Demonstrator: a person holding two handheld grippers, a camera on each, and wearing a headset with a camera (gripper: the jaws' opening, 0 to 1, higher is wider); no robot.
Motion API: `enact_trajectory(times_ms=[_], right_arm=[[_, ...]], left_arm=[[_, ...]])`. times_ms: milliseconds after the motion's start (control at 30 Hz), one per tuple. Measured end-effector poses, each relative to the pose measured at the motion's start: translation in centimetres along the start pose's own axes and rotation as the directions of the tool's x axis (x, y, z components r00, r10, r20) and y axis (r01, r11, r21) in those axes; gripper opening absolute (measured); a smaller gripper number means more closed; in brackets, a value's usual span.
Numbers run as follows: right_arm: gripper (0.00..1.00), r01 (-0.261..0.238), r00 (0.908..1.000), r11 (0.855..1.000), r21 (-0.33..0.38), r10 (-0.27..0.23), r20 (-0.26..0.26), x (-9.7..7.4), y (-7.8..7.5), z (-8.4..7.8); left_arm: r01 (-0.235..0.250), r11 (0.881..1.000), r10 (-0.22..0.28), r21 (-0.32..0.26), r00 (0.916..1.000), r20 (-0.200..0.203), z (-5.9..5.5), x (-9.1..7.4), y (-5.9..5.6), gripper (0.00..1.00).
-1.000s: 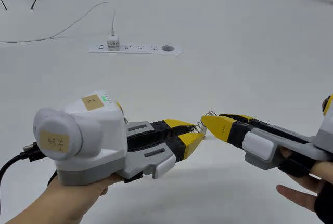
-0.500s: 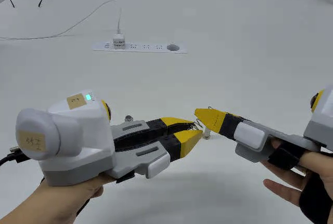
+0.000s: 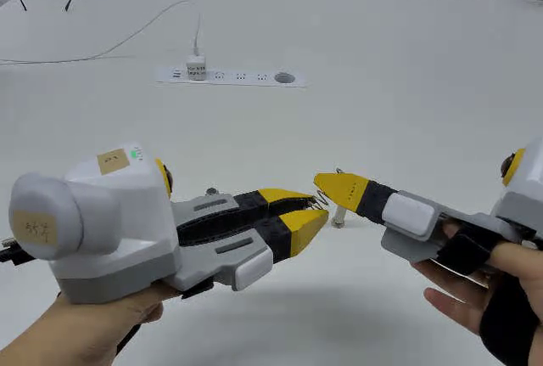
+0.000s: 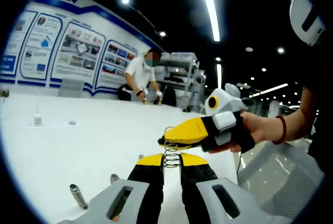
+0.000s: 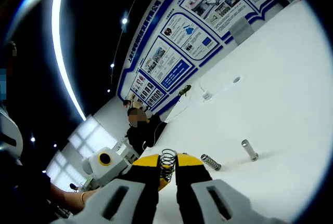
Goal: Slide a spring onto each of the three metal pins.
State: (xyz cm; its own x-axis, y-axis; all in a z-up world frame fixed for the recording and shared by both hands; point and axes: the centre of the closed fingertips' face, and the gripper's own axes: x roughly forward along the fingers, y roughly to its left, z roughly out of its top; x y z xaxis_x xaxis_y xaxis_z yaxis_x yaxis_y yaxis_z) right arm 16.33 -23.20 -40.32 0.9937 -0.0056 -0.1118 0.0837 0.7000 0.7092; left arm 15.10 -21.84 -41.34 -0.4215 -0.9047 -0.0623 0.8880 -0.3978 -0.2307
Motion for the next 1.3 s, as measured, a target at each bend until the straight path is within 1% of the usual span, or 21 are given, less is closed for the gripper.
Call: enact_trajectory(times_ms=[67, 233, 400, 500, 567, 600, 667, 700, 733, 767, 833, 867, 900, 1000, 1033, 1100, 1167, 1200, 1233, 1267, 1300], right_arm=[[0.12, 0.001, 1.0, 1.0, -0.02, -0.001, -0.005, 0.1, 0.1, -0.1], [0.12, 0.013, 0.9999, 0.997, -0.075, -0.014, -0.008, 0.2, 0.1, -0.1], [0.11, 0.024, 0.9996, 0.993, -0.114, -0.025, -0.008, 0.1, -0.1, 0.1], [0.11, 0.038, 0.9992, 0.989, -0.142, -0.039, -0.003, 0.1, -0.4, 0.4], [0.11, 0.046, 0.9989, 0.986, -0.158, -0.046, 0.001, 0.0, -0.5, 0.7], [0.11, 0.05, 0.9987, 0.984, -0.168, -0.051, 0.004, 0.0, -0.6, 0.9], [0.12, 0.056, 0.9984, 0.98, -0.19, -0.056, 0.005, -0.1, -0.8, 1.2], [0.12, 0.066, 0.9978, 0.975, -0.214, -0.065, 0.01, -0.1, -1.0, 1.4], [0.12, 0.071, 0.9975, 0.971, -0.228, -0.07, 0.011, -0.1, -1.1, 1.5], [0.12, 0.08, 0.9967, 0.966, -0.244, -0.081, 0.008, -0.2, -1.3, 1.7], [0.12, 0.092, 0.9956, 0.957, -0.273, -0.093, 0.01, -0.2, -1.6, 2.0], [0.12, 0.101, 0.9947, 0.948, -0.3, -0.103, 0.012, -0.2, -1.8, 2.2], [0.12, 0.106, 0.994, 0.943, -0.314, -0.109, 0.01, -0.2, -1.9, 2.3], [0.12, 0.128, 0.9911, 0.921, -0.368, -0.133, 0.012, -0.2, -2.4, 2.9], [0.12, 0.134, 0.99, 0.911, -0.389, -0.14, 0.013, -0.2, -2.6, 3.1], [0.12, 0.146, 0.988, 0.898, -0.416, -0.154, 0.016, -0.2, -3.0, 3.3], [0.12, 0.151, 0.987, 0.89, -0.43, -0.16, 0.014, -0.2, -3.2, 3.4], [0.12, 0.161, 0.9852, 0.883, -0.442, -0.171, 0.018, -0.1, -3.5, 3.6], [0.12, 0.166, 0.9844, 0.876, -0.452, -0.175, 0.023, -0.1, -3.7, 3.7], [0.12, 0.169, 0.9837, 0.873, -0.457, -0.179, 0.024, -0.1, -3.8, 3.8], [0.12, 0.173, 0.9829, 0.87, -0.461, -0.182, 0.024, 0.0, -4.0, 3.8]], left_arm=[[-0.008, 1.0, 0.008, 0.014, 0.9999, -0.013, -0.1, 0.0, 0.1, 0.11], [-0.026, 0.999, 0.027, 0.023, 0.999, -0.035, -0.2, -0.1, 0.3, 0.11], [-0.05, 0.997, 0.055, 0.061, 0.9947, -0.087, -1.0, -0.3, 0.6, 0.15], [-0.064, 0.994, 0.075, 0.092, 0.99, -0.12, -1.5, -0.6, 0.8, 0.18], [-0.073, 0.992, 0.087, 0.106, 0.9883, -0.126, -1.5, -0.8, 0.9, 0.19], [-0.086, 0.989, 0.103, 0.123, 0.9855, -0.135, -1.6, -1.0, 1.1, 0.2], [-0.108, 0.978, 0.137, 0.181, 0.9784, -0.155, -1.7, -1.3, 1.6, 0.22], [-0.117, 0.97, 0.155, 0.215, 0.9731, -0.17, -1.8, -1.5, 1.7, 0.23], [-0.12, 0.965, 0.163, 0.235, 0.9713, -0.173, -1.8, -1.6, 1.8, 0.24], [-0.123, 0.964, 0.166, 0.234, 0.9709, -0.173, -1.7, -1.6, 1.7, 0.24], [-0.135, 0.961, 0.181, 0.242, 0.9675, -0.177, -1.7, -1.8, 1.8, 0.26], [-0.143, 0.959, 0.189, 0.245, 0.9655, -0.179, -1.7, -2.0, 2.0, 0.27], [-0.153, 0.958, 0.2, 0.243, 0.9627, -0.182, -1.8, -2.2, 2.2, 0.28], [-0.179, 0.956, 0.224, 0.233, 0.9566, -0.186, -1.9, -2.7, 2.6, 0.32], [-0.188, 0.954, 0.234, 0.233, 0.9537, -0.189, -1.9, -3.0, 2.7, 0.33], [-0.207, 0.951, 0.254, 0.228, 0.9464, -0.2, -2.2, -3.5, 3.1, 0.34], [-0.224, 0.949, 0.271, 0.223, 0.9395, -0.209, -2.5, -3.8, 3.5, 0.37], [-0.234, 0.947, 0.281, 0.222, 0.9345, -0.218, -2.7, -4.1, 3.8, 0.37], [-0.238, 0.945, 0.287, 0.223, 0.9318, -0.222, -2.9, -4.3, 3.9, 0.38], [-0.252, 0.941, 0.303, 0.228, 0.9248, -0.23, -3.1, -4.6, 4.2, 0.38], [-0.255, 0.939, 0.308, 0.232, 0.9226, -0.232, -3.2, -4.7, 4.3, 0.39]])
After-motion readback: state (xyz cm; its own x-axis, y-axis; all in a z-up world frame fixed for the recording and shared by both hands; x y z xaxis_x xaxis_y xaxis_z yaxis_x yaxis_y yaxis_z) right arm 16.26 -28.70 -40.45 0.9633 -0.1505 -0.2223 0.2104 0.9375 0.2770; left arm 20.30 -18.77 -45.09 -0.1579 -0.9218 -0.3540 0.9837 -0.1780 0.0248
